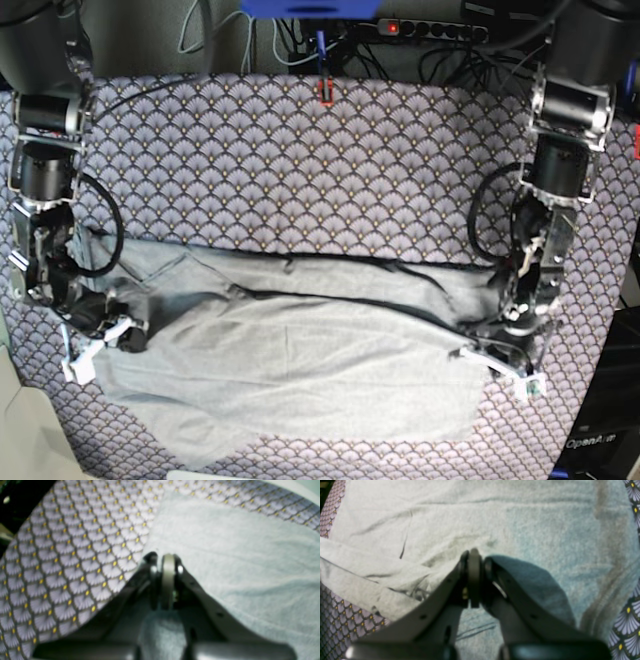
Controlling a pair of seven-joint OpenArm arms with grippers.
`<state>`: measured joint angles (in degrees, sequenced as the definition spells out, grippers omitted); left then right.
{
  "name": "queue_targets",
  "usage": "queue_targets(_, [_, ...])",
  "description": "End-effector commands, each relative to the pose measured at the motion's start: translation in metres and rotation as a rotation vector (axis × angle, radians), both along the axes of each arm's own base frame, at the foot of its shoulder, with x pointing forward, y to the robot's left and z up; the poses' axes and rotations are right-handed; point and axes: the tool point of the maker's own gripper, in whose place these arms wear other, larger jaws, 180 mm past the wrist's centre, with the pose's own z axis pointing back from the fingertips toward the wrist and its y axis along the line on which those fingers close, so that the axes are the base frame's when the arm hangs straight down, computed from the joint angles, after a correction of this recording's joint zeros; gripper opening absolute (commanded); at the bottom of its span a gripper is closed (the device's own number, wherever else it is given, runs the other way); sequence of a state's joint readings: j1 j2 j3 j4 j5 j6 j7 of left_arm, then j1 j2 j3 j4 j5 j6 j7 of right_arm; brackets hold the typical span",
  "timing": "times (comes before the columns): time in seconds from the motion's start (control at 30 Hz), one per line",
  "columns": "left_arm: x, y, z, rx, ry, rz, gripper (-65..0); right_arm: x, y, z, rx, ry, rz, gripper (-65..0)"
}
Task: Fold the T-shirt properly
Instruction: 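Lower both grippers onto the folded edge and pinch the fabric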
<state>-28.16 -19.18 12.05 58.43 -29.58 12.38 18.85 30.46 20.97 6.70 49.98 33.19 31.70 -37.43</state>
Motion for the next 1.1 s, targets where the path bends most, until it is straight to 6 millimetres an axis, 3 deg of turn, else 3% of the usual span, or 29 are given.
queue_targets(0.0, [0.014,0.007,0.030,0.014,-0.080,0.010,-65.0,0.014,-0.007,0.028,0.002,-0.079,-0.010,-64.3])
queue_targets(0.13, [0.010,0.020,0.027,0.030,-0.071,0.024,-65.0,0.014,-0.007,0.028,0.002,-0.079,-0.010,-64.3])
queue_targets(0.4, [0.009,0.021,0.026,0.039,-0.067,0.021,-65.0,0.010,-0.006,0.021,0.004,-0.065,-0.009,-64.2])
queue_targets(0.5, [0.009,0.021,0.026,0.039,-0.067,0.021,-54.3,0.009,-0.008,0.019,0.003,-0.060,-0.012,-60.3])
queue_targets(0.63, [0.005,0.020,0.022,0.036,-0.062,0.020,-33.8,0.005,-0.010,0.015,-0.001,-0.050,-0.015,-43.6])
queue_targets(0.7, [-0.001,0.020,0.014,0.036,-0.046,0.019,-28.6,0.004,-0.010,0.014,-0.002,-0.048,-0.010,-36.6])
queue_targets(0.93, [-0.010,0.020,0.001,0.038,-0.020,0.017,-28.2,-0.004,-0.018,0.008,-0.014,-0.033,-0.019,-33.7])
queue_targets(1.07, [-0.017,0.010,0.001,0.032,-0.025,-0.007,-28.2,-0.006,-0.036,0.012,-0.043,-0.033,-0.038,-33.7])
